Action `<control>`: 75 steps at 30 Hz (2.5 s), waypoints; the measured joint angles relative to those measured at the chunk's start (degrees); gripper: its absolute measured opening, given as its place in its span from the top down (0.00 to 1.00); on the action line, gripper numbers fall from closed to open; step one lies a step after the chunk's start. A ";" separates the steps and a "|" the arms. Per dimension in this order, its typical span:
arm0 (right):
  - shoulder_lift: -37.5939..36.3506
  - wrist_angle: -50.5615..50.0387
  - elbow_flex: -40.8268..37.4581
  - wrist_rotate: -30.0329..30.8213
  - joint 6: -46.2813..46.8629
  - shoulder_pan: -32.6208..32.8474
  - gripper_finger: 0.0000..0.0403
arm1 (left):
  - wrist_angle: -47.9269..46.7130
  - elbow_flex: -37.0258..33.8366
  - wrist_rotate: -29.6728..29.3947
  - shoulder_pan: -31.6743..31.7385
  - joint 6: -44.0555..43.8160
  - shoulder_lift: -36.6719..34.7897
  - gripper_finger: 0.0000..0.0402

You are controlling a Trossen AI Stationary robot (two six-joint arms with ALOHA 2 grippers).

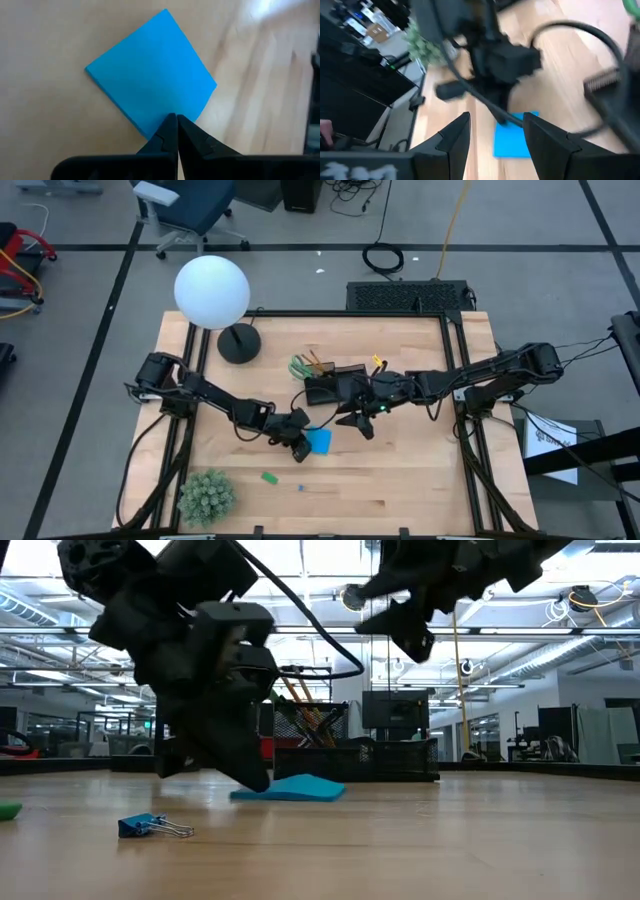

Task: Pick and place office supplies into organizer
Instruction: Put the blue sticky notes into the black desk organizer

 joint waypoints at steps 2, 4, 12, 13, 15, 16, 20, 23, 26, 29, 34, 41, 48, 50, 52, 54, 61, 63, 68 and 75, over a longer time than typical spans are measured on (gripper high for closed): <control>0.00 -2.05 0.00 -0.59 0.53 0.00 0.58 | 0.01 0.00 1.27 -0.66 1.24 -0.14 1.00; 0.00 -3.14 0.00 -2.20 0.52 -0.02 0.58 | -0.14 -0.06 2.22 -1.39 2.67 -0.48 1.00; -0.02 -3.80 0.00 -7.92 6.03 0.06 0.58 | 0.32 -0.07 3.55 -4.25 6.07 -0.48 1.00; -0.02 -3.61 0.00 -8.95 7.06 0.29 0.58 | 0.28 -0.07 3.55 -4.46 6.45 -0.48 1.00; -0.02 -2.49 0.02 -11.35 8.22 0.97 0.58 | 0.25 -0.07 3.58 -4.80 7.09 -0.48 1.00; -0.02 -2.06 0.02 -12.08 8.31 1.59 0.58 | 0.24 -0.07 3.59 -4.91 7.37 -0.48 1.00; -0.02 -2.73 0.02 -11.84 6.20 4.39 0.58 | 0.37 -0.07 3.63 -5.14 9.14 -0.48 1.00; 0.69 -3.49 0.02 -10.48 4.50 5.70 0.58 | 0.70 -0.07 3.74 -5.14 10.13 -0.48 1.00; 1.22 -3.02 -1.80 -5.55 4.23 6.21 0.58 | 2.43 -0.07 4.03 -5.13 11.77 -0.48 1.00; 2.03 -1.96 -4.53 -4.44 5.28 5.17 0.58 | 3.24 -0.07 4.16 -4.86 12.20 -0.48 1.00; 4.67 4.12 -8.21 -4.53 7.13 3.85 0.58 | 5.01 -0.04 5.02 -4.63 12.51 -0.50 1.00; 11.63 13.48 -8.38 -8.14 7.13 3.30 0.58 | 5.29 -0.02 5.04 -4.63 12.03 -0.50 1.00; 20.19 22.22 -6.46 -12.00 9.22 2.47 0.58 | 5.70 -0.02 5.55 -4.54 10.38 -0.52 1.00; 21.90 23.46 -4.68 -12.02 8.88 2.32 0.58 | 6.45 -0.02 6.04 -4.55 9.57 -0.68 1.00; 23.18 23.39 -2.85 -12.12 7.83 2.15 0.58 | 6.44 -0.09 6.48 -4.74 9.07 -1.64 1.00; 24.33 23.24 -0.99 -12.45 6.62 1.90 0.58 | 6.71 0.02 6.25 -4.83 8.84 -2.57 1.00; 26.99 22.49 0.79 -12.65 4.42 0.05 0.58 | -0.14 -0.02 2.18 -5.18 10.36 -7.59 1.00; 28.04 22.53 0.74 -13.81 4.42 -0.63 0.58 | -1.19 -0.04 2.12 -5.18 10.27 -8.11 1.00; 28.98 22.64 0.74 -16.97 2.52 -1.83 0.58 | -0.12 -0.02 2.20 -6.00 9.05 -8.09 1.00; 29.00 21.97 1.59 -17.97 1.17 -3.28 0.58 | 0.48 0.01 2.21 -8.16 8.51 -8.87 1.00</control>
